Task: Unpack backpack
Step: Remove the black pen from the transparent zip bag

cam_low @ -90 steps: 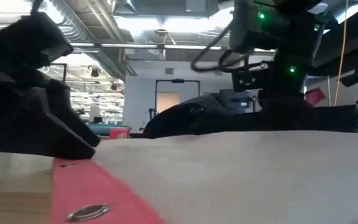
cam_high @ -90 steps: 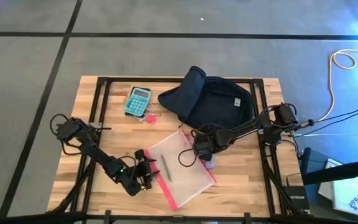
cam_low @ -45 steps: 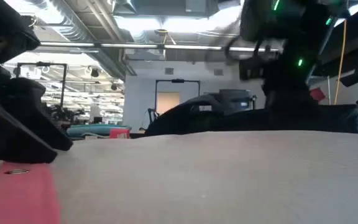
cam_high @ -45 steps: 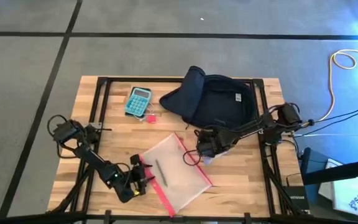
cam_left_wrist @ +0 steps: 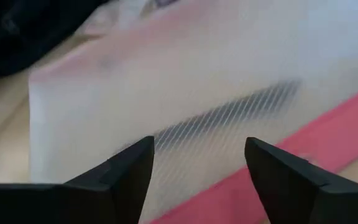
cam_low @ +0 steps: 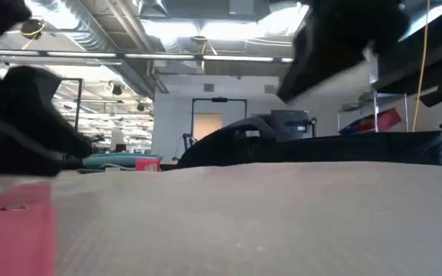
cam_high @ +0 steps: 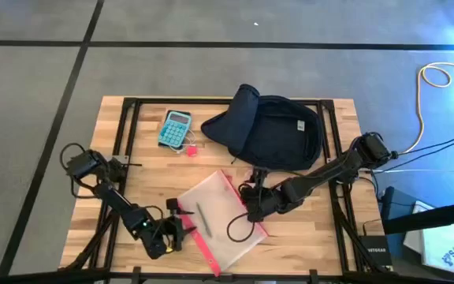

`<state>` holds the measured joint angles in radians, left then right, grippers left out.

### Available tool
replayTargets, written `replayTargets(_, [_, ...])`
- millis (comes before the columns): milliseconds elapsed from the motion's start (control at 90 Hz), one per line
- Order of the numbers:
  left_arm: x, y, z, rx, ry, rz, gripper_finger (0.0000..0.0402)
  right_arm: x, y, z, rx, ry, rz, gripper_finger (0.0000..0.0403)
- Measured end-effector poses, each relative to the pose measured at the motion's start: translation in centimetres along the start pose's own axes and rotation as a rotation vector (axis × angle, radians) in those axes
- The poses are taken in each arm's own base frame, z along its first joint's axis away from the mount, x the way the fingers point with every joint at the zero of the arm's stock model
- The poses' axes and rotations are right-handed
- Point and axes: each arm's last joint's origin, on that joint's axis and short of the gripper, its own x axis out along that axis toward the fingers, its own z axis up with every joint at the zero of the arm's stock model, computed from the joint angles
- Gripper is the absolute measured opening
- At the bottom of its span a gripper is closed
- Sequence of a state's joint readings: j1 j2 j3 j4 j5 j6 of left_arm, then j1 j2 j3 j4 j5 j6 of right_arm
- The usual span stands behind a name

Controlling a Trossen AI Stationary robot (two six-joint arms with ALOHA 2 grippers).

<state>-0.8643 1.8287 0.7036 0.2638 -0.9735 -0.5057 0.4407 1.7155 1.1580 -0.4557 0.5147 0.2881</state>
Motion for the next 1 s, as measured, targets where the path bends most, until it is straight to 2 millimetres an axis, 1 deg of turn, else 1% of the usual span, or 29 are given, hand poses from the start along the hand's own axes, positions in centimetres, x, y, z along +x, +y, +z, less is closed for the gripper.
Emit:
replayTargets(56, [0.0,0.1,0.3,0.019,-0.002,-0.002,0.0239,0.3,0.5,0.7,0.010,-0.059,0.071,0.0271])
replayTargets(133, [0.0,0.2,0.5,0.030,-0.001,-0.004,0.0239,1.3,1.2,1.5,-0.045,-0.129,0.163,0.0271])
replayTargets(189, [0.2,0.3,0.5,0.028,0.004,-0.010,0.0239,2.2,1.8,1.7,-0.081,-0.170,0.229,0.0270])
replayTargets(300, [0.3,0.5,0.3,-0.002,0.031,-0.009,0.0239,4.2,2.1,2.2,-0.086,-0.229,0.333,0.0256])
replayTargets(378, [0.3,0.7,-0.1,-0.065,0.058,0.008,0.0239,6.0,2.1,1.9,-0.076,-0.223,0.341,0.0241])
replayTargets(444, [0.2,0.8,-0.3,-0.154,0.075,0.019,0.0239,7.3,2.2,1.7,-0.072,-0.228,0.337,0.0228])
replayTargets(533, [-0.2,0.8,-0.7,-0.232,0.099,0.016,0.0239,8.5,2.6,1.8,-0.057,-0.281,0.343,0.0215])
replayTargets(611, [-0.4,0.7,-0.9,-0.260,0.105,0.019,0.0239,9.4,3.2,1.8,-0.047,-0.331,0.395,0.0208])
replayTargets(700, [-0.2,0.8,-1.0,-0.257,0.106,0.029,0.0239,10.3,3.8,1.6,-0.040,-0.365,0.437,0.0204])
replayTargets(756, [0.1,1.1,-1.0,-0.228,0.114,0.048,0.0239,10.6,4.0,1.7,-0.039,-0.357,0.438,0.0201])
replayTargets(922, [1.6,2.8,-0.9,-0.168,0.128,0.168,0.0239,11.5,4.7,2.7,-0.043,-0.341,0.437,0.0192])
replayTargets(1000, [2.4,3.6,-0.8,-0.140,0.143,0.204,0.0239,12.0,5.1,3.3,-0.058,-0.288,0.431,0.0188])
